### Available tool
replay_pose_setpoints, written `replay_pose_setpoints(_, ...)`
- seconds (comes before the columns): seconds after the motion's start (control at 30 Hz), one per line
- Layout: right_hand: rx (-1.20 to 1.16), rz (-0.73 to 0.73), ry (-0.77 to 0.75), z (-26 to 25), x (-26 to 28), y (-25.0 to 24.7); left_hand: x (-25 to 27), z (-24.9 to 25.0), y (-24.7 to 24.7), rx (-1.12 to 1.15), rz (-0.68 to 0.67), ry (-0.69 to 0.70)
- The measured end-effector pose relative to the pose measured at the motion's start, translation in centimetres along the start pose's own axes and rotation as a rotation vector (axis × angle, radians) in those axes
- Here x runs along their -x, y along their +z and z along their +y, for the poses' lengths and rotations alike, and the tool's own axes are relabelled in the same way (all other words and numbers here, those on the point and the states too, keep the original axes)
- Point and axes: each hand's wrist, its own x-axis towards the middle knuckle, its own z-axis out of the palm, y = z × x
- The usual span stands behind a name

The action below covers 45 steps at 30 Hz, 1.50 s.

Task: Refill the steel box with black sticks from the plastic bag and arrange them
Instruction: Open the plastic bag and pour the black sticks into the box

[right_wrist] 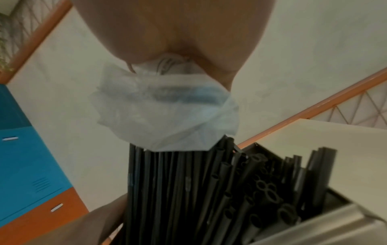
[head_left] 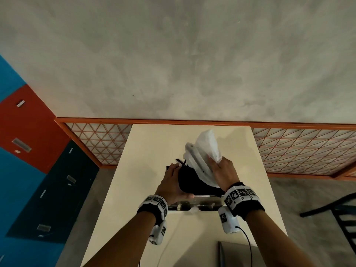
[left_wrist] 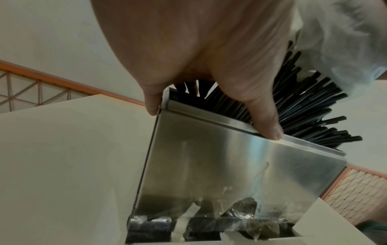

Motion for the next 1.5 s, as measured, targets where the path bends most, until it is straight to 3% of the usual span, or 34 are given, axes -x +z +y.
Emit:
replay_pose_setpoints(0.17,0.102,0.012,0.064,1.2,-0.3,0.0,0.2,0.3,-0.2,-0.003,0.008,0.001)
replay_pose_setpoints(0.33,0.208,-0.175,0.007,1.5,-0.4,0.3,0.4,0.7,-0.5,-0.02,-0.005,-0.007)
replay_pose_setpoints(0.5,-0.118,-0.045,0.222,0.3,-0.3,-1.5,0.5,1.0,-0.7,-0.015,-0.01,-0.001)
replay_pose_setpoints(0.73,-0.194,0.154,0.186,-1.5,0.0,-4.9,0.5,0.5,-0.6,-0.002,0.009,0.056)
replay_pose_setpoints(0.97,-0.307,0.202,0.151,-2.6,0.5,-5.9,0.6,0.6,-0.6,-0.009,-0.004,0.045)
replay_pose_setpoints(1.1,-0.487,0.228,0.113,-3.2,1.1,-6.1,0.3,0.4,-0.3,-0.005,0.009,0.016)
replay_pose_setpoints(1.37,-0.568,0.038,0.246,-1.1,1.2,-3.9,-0.4,0.3,-2.3,-0.03,-0.107,0.003)
replay_pose_setpoints(1.5,-0.571,-0.06,0.329,-1.1,1.9,-1.7,0.8,1.3,-5.2,0.171,-0.072,-0.025)
